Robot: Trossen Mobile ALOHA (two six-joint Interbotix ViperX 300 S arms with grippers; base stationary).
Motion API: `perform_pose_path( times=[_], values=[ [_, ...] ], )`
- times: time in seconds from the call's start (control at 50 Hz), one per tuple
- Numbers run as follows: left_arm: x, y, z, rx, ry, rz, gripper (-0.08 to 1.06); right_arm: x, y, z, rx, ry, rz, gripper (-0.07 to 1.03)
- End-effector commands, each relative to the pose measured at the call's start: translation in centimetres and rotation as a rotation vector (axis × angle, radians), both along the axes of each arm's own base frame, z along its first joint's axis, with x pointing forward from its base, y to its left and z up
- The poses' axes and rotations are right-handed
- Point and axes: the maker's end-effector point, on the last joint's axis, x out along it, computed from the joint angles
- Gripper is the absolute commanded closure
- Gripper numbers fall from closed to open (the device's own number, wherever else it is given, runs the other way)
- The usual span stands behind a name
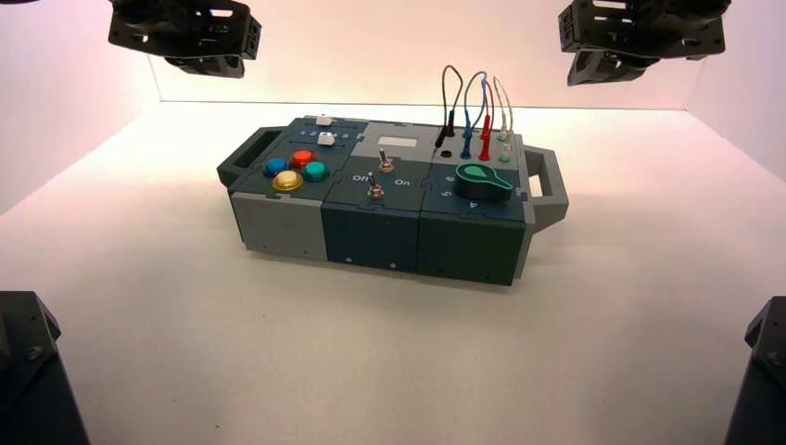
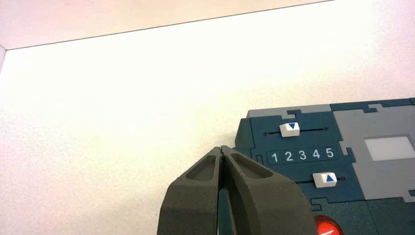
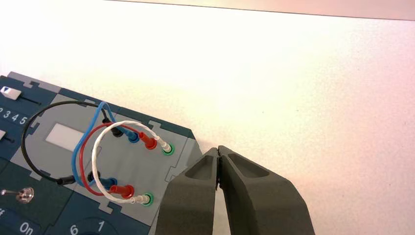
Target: Move the top slider to position 5.
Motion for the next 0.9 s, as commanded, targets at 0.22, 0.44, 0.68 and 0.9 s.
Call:
perform_pose_path(
  times=[0.22,0.44,0.68,0.9],
  values=[
    [0.9,0.0,1.2,-0.013,-0.035,0.011,1.01,0.9,0.4,1.2,0.006,-0.036,0.006,0.99],
    [0.8,-0.1,1.1,-0.012,-0.018,0.006,1.01,0.9,0.4,1.3,0.007,-0.034,0.006,0.99],
    [1.3,-0.8,0.7,-0.008,0.037,-0.012,1.01,0.9,0.4,1.1,0.006,-0.022,0.007,0.99],
    [2.1,-2.0,-0.6,0.002,0.067,-0.036,1.01,0.9,0.4,1.0,0.005,-0.016,0.007,0.99]
  ],
)
